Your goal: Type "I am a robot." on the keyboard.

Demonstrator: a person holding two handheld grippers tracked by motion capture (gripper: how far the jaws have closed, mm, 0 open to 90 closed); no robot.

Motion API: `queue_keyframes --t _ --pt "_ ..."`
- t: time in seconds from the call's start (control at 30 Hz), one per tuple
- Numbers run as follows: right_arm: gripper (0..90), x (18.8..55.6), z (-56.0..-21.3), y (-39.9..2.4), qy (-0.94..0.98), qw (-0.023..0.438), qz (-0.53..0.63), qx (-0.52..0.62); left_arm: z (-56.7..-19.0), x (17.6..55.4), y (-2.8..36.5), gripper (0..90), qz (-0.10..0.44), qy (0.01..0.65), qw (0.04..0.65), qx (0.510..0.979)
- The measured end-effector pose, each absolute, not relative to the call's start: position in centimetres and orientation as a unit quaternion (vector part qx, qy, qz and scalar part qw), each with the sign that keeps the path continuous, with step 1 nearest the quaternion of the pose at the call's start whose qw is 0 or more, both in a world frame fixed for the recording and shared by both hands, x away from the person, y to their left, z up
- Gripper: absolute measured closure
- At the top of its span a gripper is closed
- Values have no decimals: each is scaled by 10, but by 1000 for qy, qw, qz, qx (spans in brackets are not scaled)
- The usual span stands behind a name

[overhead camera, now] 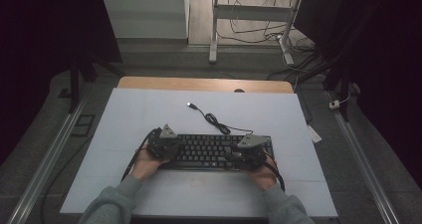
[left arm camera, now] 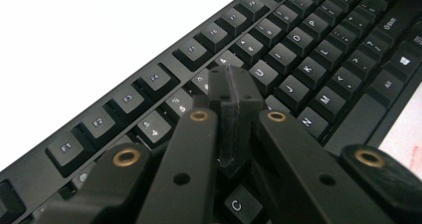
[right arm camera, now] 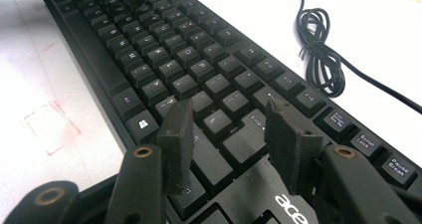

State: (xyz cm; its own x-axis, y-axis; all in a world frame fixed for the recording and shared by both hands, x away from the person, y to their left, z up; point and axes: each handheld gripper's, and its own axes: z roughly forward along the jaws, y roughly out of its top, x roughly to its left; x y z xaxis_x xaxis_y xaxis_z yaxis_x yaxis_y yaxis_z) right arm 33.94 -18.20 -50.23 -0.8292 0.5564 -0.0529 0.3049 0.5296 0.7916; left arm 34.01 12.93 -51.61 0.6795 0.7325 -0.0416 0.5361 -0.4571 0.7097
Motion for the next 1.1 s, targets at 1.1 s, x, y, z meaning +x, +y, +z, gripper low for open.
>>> queue_keyframes --t 1.1 --pt "534 340 -502 -184 861 158 414 251 -497 326 161 675 145 411 428 792"
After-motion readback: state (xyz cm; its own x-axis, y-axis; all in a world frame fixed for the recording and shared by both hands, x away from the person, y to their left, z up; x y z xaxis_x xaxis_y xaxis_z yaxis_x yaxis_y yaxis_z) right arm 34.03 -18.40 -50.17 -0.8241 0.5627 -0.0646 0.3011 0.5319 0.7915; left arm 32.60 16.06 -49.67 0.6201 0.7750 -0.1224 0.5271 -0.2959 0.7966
